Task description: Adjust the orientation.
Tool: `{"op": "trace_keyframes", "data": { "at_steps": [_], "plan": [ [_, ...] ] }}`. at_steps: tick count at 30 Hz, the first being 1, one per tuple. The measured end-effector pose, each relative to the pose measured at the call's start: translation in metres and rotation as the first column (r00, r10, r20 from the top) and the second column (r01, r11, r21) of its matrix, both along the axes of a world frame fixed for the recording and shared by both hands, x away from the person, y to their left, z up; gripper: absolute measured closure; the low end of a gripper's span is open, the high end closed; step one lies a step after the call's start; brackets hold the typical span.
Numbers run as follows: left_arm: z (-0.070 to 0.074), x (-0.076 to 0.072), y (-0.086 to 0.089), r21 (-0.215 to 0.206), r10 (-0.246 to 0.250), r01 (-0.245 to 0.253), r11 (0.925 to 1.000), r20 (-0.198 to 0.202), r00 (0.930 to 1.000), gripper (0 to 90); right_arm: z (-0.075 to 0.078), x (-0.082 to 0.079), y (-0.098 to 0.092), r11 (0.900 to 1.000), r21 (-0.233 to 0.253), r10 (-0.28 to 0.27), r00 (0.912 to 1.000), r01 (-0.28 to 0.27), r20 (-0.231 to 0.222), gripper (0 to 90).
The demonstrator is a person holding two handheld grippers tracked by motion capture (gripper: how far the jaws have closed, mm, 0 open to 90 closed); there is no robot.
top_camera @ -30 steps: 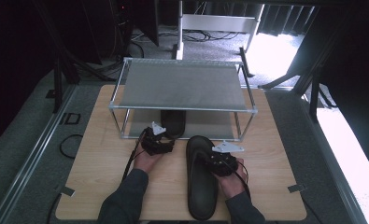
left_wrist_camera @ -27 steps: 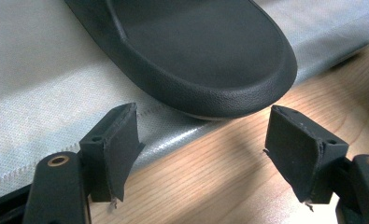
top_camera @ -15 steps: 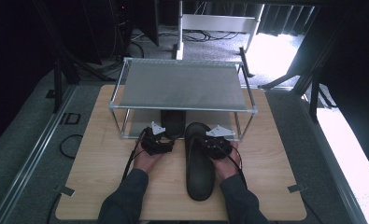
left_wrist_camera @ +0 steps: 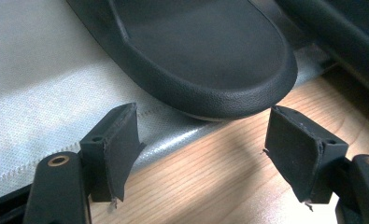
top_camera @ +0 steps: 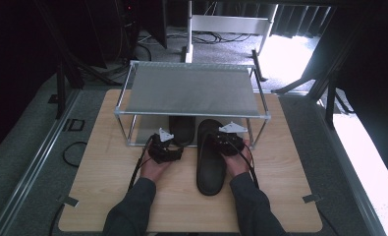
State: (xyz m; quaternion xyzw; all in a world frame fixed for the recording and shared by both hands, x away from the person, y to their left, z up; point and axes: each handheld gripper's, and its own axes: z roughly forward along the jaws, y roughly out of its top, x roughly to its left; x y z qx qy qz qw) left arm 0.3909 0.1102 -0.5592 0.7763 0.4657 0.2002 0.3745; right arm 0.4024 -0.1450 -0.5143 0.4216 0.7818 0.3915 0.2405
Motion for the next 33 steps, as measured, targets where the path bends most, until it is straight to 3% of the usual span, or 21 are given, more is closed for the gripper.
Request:
{"op": "trace_keyframes", "data": {
  "at_steps": [10,15,19,24,28,33],
  "plan": [
    [0.000,0.000,0.000,-0.006,0.003,-0.003,1.0000,0.001,1.0000,26.8,-0.005,0.014,0.001,0.999,-0.010,-0.034,0.9994,0.034,0.004,68.7],
    [0.000,0.000,0.000,-0.006,0.003,-0.003,1.0000,0.001,1.0000,26.8,-0.005,0.017,0.007,1.000,-0.022,-0.006,0.9999,0.006,0.011,68.4],
    [0.000,0.000,0.000,-0.007,0.003,-0.003,1.0000,0.001,1.0000,26.7,-0.005,0.016,0.007,1.000,-0.005,-0.017,0.9998,0.017,0.014,52.8],
    [0.000,0.000,0.000,-0.003,0.001,-0.001,1.0000,0.000,1.0000,26.8,-0.001,0.002,0.003,1.000,-0.009,-0.008,0.9994,0.008,0.035,41.0],
    [0.000,0.000,0.000,-0.004,0.002,-0.002,1.0000,0.001,1.0000,26.8,0.000,-0.016,-0.001,1.000,-0.006,-0.020,0.9987,0.021,0.047,37.7],
    [0.000,0.000,0.000,-0.004,0.002,-0.002,1.0000,0.000,1.0000,26.8,0.001,-0.042,-0.007,1.000,0.007,0.018,0.9993,-0.019,0.033,35.6]
  ]
}}
